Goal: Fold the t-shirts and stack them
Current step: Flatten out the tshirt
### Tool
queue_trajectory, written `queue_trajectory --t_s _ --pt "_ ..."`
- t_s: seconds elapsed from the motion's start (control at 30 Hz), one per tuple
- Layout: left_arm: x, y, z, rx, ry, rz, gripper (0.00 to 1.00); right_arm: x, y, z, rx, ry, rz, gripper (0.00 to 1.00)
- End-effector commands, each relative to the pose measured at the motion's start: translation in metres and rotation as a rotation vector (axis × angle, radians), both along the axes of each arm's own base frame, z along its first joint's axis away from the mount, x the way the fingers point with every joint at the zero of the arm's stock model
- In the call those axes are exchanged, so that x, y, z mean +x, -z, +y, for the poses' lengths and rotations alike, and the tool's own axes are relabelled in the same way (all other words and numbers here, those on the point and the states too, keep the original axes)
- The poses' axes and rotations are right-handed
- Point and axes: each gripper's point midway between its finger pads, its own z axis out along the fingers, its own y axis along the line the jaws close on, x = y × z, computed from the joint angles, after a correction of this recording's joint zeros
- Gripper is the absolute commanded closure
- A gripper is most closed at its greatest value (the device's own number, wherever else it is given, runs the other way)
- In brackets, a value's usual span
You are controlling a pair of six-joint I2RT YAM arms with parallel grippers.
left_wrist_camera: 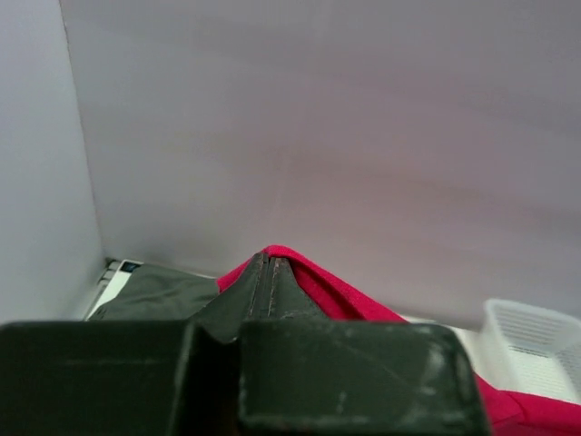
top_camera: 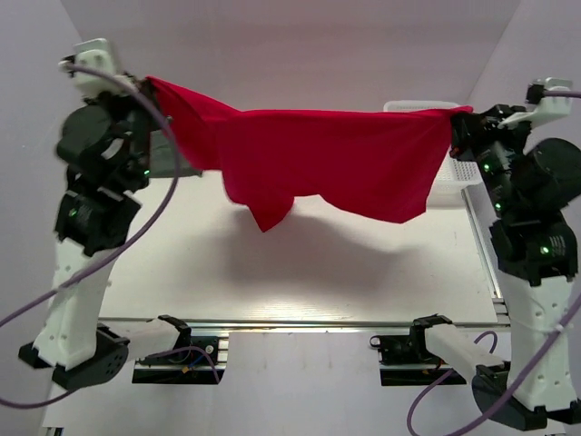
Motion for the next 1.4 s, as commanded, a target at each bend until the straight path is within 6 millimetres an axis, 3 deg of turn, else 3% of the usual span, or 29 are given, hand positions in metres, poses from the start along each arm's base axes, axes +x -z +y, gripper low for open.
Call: queue_trajectory --t_s 0.0,0.03,0.17,0.2,0.37,0.5,0.6,0.73,0.77,0.8,0.83,0.87,0.93,0.97,1.07,1.1,1.17,1.23,1.27,1.3,1.37 --pt "-0.035 -0.023 0.004 -0.049 0.081 -0.046 1.00 -0.046 -0.043 0.000 0.016 -0.049 -0.123 1.00" --pt "-0.043 -0.030 0.002 -0.051 0.113 -0.070 1.00 -0.057 -0.056 -0.002 0.017 -0.050 -0.160 1.00" --pt "-0.078 -0.053 0.007 -0.072 0.187 -0.135 1.00 -0.095 -0.080 -0.006 0.025 -0.063 -0.228 1.00" --pt "-0.092 -0.065 0.013 -0.079 0.197 -0.171 1.00 -0.101 -0.084 -0.007 0.031 -0.062 -0.241 1.00" --pt "-0.117 -0.083 0.017 -0.082 0.241 -0.219 1.00 -0.122 -0.096 -0.010 0.044 -0.069 -0.292 1.00" --pt "-0.115 -0.084 0.021 -0.083 0.210 -0.226 1.00 -0.112 -0.095 -0.009 0.046 -0.062 -0.276 1.00" --pt "-0.089 -0.066 0.022 -0.068 0.137 -0.177 1.00 -0.081 -0.077 -0.007 0.036 -0.047 -0.221 1.00" --pt "-0.028 -0.020 0.015 -0.017 0.003 -0.051 1.00 -0.025 -0.027 0.002 0.042 -0.038 -0.095 1.00" --pt "-0.012 0.000 0.019 0.016 -0.069 0.000 1.00 -0.011 -0.018 0.004 0.040 -0.035 -0.074 1.00" --pt "0.000 0.011 0.017 0.022 -0.095 0.023 1.00 0.008 0.016 0.007 0.028 -0.029 0.006 1.00" --pt "0.011 0.016 0.019 0.027 -0.127 0.024 1.00 0.016 0.016 0.008 0.033 -0.028 -0.017 1.00" --pt "0.032 0.045 0.014 0.068 -0.160 0.088 1.00 0.027 0.029 0.009 0.028 -0.023 0.003 1.00" --pt "0.049 0.064 0.015 0.070 -0.223 0.095 1.00 0.060 0.076 0.009 0.017 0.008 0.079 1.00" --pt "0.066 0.098 0.012 0.103 -0.258 0.159 1.00 0.070 0.100 0.011 0.011 0.012 0.124 1.00" --pt "0.093 0.145 0.009 0.137 -0.314 0.221 1.00 0.104 0.153 0.012 -0.010 0.045 0.221 1.00" --pt "0.110 0.170 0.007 0.156 -0.334 0.269 1.00 0.125 0.182 0.015 -0.018 0.050 0.291 1.00" --pt "0.128 0.203 0.007 0.167 -0.358 0.319 1.00 0.140 0.208 0.016 -0.030 0.059 0.342 1.00" --pt "0.145 0.231 0.011 0.162 -0.384 0.367 1.00 0.166 0.258 0.020 -0.053 0.063 0.457 1.00" --pt "0.160 0.266 0.009 0.198 -0.383 0.441 1.00 0.173 0.265 0.021 -0.056 0.066 0.474 1.00" --pt "0.170 0.279 0.009 0.184 -0.380 0.464 1.00 0.184 0.296 0.023 -0.073 0.066 0.547 1.00" --pt "0.188 0.300 0.010 0.191 -0.379 0.504 1.00 0.205 0.338 0.025 -0.095 0.075 0.649 1.00"
